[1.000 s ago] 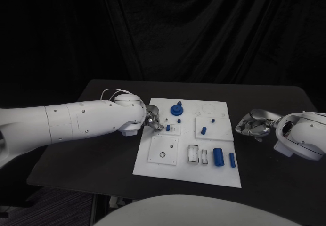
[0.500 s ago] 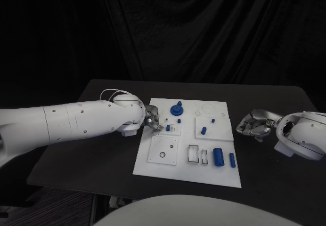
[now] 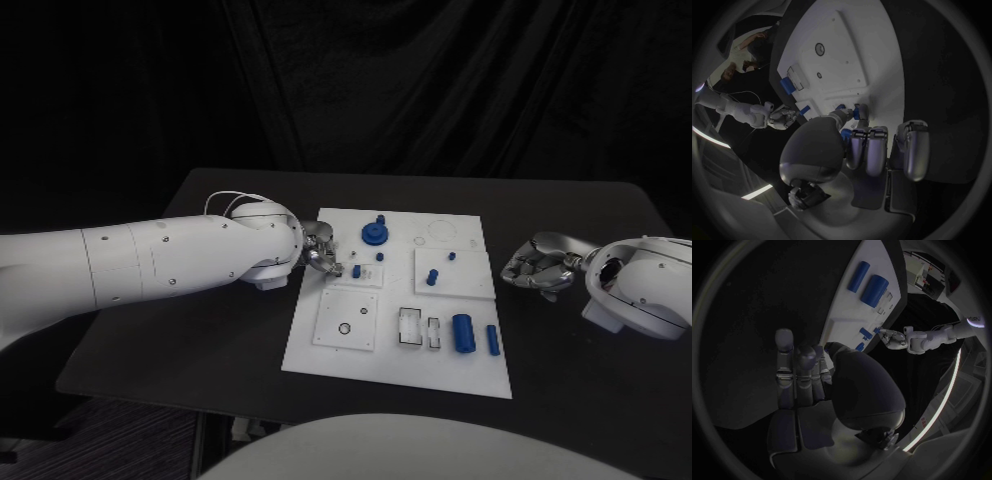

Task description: Assemble the parts on the task board

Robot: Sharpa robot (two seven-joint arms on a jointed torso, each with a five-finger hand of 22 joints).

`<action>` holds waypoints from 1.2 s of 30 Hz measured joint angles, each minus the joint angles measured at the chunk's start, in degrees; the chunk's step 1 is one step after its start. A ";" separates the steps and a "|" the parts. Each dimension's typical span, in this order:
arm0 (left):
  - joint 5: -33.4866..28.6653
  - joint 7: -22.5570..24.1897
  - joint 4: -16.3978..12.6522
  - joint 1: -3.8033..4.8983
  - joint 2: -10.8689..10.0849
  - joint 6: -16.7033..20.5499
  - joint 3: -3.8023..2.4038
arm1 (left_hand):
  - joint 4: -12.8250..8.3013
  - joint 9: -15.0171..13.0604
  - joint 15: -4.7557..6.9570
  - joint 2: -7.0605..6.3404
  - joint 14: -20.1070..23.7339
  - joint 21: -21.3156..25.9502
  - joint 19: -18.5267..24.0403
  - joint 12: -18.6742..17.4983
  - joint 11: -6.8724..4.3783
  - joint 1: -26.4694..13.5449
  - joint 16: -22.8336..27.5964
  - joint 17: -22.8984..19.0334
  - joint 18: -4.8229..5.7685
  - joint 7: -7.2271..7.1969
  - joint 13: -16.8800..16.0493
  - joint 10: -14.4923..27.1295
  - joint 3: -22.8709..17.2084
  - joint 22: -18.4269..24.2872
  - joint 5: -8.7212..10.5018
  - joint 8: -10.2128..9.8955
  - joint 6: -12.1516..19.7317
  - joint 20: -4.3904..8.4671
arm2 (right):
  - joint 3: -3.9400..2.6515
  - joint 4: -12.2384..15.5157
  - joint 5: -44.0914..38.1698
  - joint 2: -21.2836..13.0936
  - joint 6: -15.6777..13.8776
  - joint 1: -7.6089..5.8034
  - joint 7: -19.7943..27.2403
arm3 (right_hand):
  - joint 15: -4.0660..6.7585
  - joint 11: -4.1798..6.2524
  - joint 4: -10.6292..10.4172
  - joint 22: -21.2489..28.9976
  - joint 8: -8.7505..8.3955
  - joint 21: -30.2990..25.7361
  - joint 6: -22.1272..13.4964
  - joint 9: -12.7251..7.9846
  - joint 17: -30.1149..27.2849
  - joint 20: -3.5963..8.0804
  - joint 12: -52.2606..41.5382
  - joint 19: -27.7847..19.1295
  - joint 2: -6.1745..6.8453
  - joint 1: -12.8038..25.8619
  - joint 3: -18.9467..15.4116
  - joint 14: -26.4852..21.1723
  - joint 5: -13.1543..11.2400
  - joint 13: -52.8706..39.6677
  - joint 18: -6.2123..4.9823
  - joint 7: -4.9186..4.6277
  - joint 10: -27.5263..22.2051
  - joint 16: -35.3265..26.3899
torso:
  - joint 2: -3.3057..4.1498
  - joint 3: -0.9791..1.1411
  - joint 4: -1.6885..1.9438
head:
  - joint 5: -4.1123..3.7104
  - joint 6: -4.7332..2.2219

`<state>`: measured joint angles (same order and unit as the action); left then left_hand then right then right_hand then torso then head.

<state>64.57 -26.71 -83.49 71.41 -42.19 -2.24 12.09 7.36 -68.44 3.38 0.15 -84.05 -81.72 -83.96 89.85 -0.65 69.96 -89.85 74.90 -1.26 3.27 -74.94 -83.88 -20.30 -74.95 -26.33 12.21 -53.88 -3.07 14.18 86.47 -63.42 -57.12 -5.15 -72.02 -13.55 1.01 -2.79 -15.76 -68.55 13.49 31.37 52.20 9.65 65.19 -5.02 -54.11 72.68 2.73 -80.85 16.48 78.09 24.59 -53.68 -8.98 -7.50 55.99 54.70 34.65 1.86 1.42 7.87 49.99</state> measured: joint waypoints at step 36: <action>-15.35 2.31 10.39 3.85 4.68 -17.46 -0.01 | -0.89 -0.32 0.30 -3.11 0.10 1.50 -0.21 0.00 -0.18 -2.32 0.00 0.04 0.00 0.30 0.00 -0.23 -8.60 0.02 5.09 0.66 -0.32 0.20 | 0.00 -0.22 0.00 0.34 0.63 0.00 -1.00 | 0.01 -0.19 0.05 0.25 0.00 -0.88 -0.03 -0.04 -0.38 0.00 0.36 -0.41 -0.23 -0.23 0.37 -0.39 0.00 0.41 -0.44 -0.03 -0.21 -0.60 | -0.04 0.08 0.02 | -0.21 0.00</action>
<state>49.22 -24.39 -73.10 75.26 -37.51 -19.71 12.09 6.47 -68.76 3.69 -2.96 -83.95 -80.22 -84.17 89.85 -0.83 67.64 -89.85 74.95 -1.26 3.56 -74.94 -84.11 -28.90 -74.93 -21.24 12.87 -54.20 -2.87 14.18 86.24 -63.42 -56.77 -4.52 -72.02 -14.55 1.02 -2.98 -15.72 -68.30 13.49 30.49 52.17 9.61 64.81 -5.03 -53.74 72.27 2.50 -81.08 16.85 77.70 24.59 -53.28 -9.42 -7.53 55.78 54.10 34.61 1.94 1.44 7.66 49.99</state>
